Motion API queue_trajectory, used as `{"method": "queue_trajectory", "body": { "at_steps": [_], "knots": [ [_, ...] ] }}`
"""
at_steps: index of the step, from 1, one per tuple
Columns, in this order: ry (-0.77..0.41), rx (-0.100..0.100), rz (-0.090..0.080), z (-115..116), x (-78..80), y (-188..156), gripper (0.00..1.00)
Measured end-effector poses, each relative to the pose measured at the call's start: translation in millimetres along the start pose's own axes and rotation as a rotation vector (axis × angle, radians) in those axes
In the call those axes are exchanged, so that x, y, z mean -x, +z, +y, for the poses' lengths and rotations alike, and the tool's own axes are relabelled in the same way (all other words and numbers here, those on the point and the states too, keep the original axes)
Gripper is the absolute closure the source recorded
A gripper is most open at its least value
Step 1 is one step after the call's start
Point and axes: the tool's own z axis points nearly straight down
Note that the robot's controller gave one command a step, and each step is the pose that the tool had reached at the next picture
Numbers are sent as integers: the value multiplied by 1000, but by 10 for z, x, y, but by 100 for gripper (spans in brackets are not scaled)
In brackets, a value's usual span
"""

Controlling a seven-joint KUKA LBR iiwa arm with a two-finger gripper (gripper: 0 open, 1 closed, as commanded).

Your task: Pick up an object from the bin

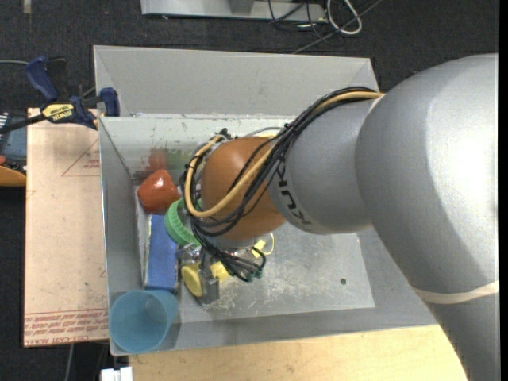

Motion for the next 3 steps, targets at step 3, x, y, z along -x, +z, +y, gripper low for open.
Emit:
{"method": "queue_trajectory", "body": {
  "at_steps": [3],
  "knots": [
    [-13,2,8,30,-87,-751,100]
  ]
}}
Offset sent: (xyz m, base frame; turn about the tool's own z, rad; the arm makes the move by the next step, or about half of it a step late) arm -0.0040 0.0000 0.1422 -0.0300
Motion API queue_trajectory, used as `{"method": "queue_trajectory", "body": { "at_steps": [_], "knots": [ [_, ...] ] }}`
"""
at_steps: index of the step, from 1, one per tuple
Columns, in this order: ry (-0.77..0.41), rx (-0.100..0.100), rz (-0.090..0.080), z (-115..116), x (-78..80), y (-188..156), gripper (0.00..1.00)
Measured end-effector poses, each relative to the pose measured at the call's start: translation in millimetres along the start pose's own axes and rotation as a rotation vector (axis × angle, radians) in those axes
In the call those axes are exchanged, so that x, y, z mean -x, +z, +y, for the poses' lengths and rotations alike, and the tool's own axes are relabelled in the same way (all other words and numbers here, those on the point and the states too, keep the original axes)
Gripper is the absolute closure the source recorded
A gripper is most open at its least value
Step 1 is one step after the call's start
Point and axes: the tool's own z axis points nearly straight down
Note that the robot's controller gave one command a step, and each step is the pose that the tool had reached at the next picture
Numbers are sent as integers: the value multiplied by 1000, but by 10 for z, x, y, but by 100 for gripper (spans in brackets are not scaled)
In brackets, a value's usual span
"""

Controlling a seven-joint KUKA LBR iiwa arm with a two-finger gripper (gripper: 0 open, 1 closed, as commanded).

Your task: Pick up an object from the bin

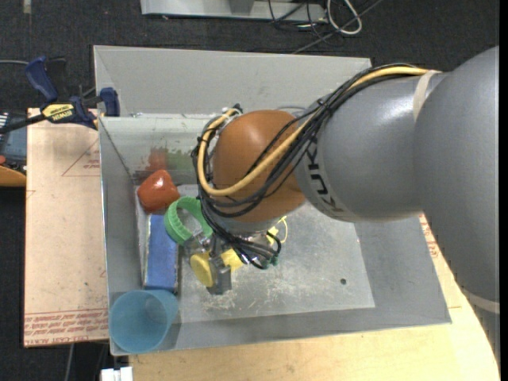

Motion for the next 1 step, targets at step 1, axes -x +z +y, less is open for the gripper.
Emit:
{"method": "queue_trajectory", "body": {
  "at_steps": [1],
  "knots": [
    [-2,-1,-6,3,141,-876,100]
  ]
}}
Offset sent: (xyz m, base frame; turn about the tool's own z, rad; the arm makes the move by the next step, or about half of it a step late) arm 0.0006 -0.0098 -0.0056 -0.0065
